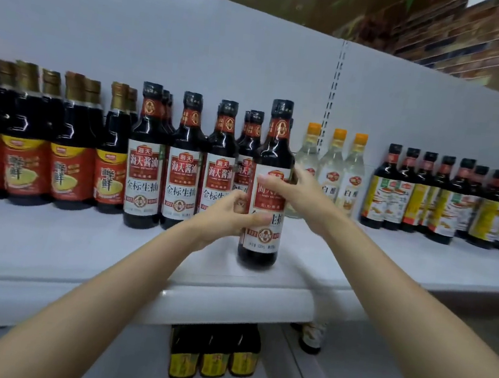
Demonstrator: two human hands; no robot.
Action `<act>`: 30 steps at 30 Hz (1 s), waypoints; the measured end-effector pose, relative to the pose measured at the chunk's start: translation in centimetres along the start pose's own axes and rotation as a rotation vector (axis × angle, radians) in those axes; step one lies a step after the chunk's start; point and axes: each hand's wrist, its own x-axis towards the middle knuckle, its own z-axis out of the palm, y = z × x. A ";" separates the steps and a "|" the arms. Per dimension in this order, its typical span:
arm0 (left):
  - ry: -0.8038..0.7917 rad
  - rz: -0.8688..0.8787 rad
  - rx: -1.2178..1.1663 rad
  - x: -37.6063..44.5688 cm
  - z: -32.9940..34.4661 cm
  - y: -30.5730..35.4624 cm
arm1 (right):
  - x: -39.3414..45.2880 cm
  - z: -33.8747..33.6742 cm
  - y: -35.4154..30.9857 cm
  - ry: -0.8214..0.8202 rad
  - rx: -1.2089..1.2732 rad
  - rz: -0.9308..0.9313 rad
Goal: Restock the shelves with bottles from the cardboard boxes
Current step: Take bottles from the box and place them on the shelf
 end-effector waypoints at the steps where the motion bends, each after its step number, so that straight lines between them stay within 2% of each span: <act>1: 0.017 -0.019 0.007 -0.1 -0.2 0.0 | 0.1 0.1 0.3 -0.020 0.011 -0.002; 7: 0.101 -0.036 0.090 -1.1 0.0 0.2 | 0.1 0.3 0.5 -0.119 0.048 -0.029; 10: 0.201 -0.017 0.185 -1.8 0.6 -0.1 | -0.5 -0.1 1.2 -0.163 0.032 0.001; 14: 0.340 0.020 0.315 -3.7 1.6 -0.7 | -2.2 -1.0 3.0 -0.238 -0.076 0.077; 17: 0.454 0.059 0.456 -5.2 2.1 -1.0 | -3.6 -1.0 4.3 -0.226 -0.200 0.056; 22: 0.385 0.060 0.556 -6.5 3.8 -0.5 | -3.9 0.4 5.3 -0.132 -0.411 -0.043; 30: 0.315 -0.057 0.515 -4.7 4.0 1.3 | -2.3 0.9 5.5 -0.082 -0.420 -0.013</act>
